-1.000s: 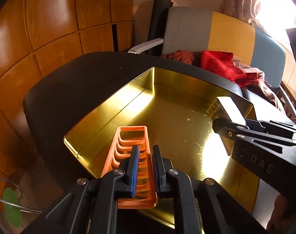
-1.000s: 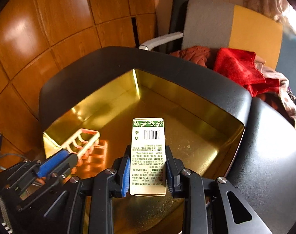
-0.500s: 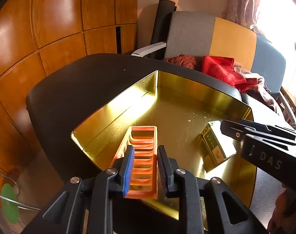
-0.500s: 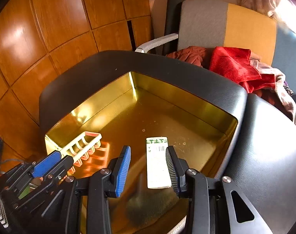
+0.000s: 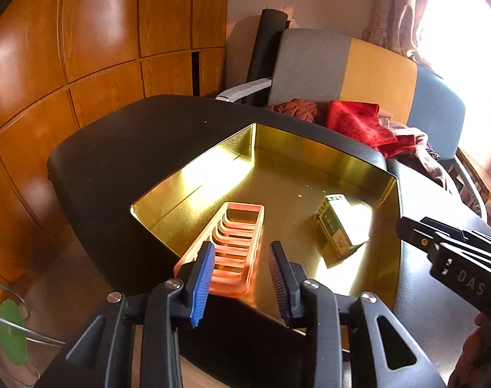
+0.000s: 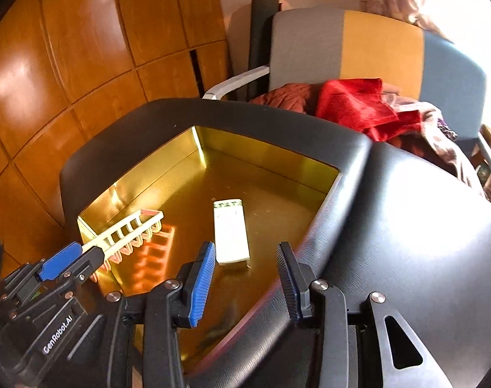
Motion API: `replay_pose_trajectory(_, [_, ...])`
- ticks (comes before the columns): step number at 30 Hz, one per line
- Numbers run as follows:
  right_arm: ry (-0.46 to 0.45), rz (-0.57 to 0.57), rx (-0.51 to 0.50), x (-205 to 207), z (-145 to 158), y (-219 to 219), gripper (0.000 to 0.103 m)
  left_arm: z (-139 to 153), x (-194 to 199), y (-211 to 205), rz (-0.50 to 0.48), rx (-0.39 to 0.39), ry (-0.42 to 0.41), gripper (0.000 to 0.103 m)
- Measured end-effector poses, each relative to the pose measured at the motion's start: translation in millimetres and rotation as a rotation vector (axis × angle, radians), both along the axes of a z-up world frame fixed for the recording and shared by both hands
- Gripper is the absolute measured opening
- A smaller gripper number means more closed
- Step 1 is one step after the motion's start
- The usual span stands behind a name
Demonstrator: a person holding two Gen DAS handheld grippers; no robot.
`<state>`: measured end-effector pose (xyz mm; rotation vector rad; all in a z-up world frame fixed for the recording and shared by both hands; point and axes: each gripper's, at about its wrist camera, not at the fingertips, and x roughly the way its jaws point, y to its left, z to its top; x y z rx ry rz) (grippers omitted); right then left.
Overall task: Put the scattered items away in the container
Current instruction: 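Withdraw both grippers from the box back toward the snacks on the table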
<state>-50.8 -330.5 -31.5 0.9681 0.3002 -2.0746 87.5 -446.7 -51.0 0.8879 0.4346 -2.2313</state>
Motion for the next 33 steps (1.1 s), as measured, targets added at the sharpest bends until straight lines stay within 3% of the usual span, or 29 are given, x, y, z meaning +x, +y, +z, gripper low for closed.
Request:
replay_pose_trajectory(5, [0.007, -0.039, -0.013, 7, 4, 27, 0.043, 0, 4, 10, -0.007, 0.013, 0.007, 0.037])
replay_pose_trajectory(10, [-0.028, -0.079, -0.022, 8, -2, 53, 0.047, -11, -4, 17, -0.025, 0.018, -0.038, 0.038])
replay_pose_trajectory(16, [-0.023, -0.104, -0.038, 14, -1, 78, 0.047, 0, -1, 29, -0.046, 0.001, 0.001, 0.038])
replay_pose_trajectory(33, [0.025, -0.315, -0.039, 9, 6, 175, 0.055, 22, -40, 129, -0.207, -0.048, 0.005, 0.051])
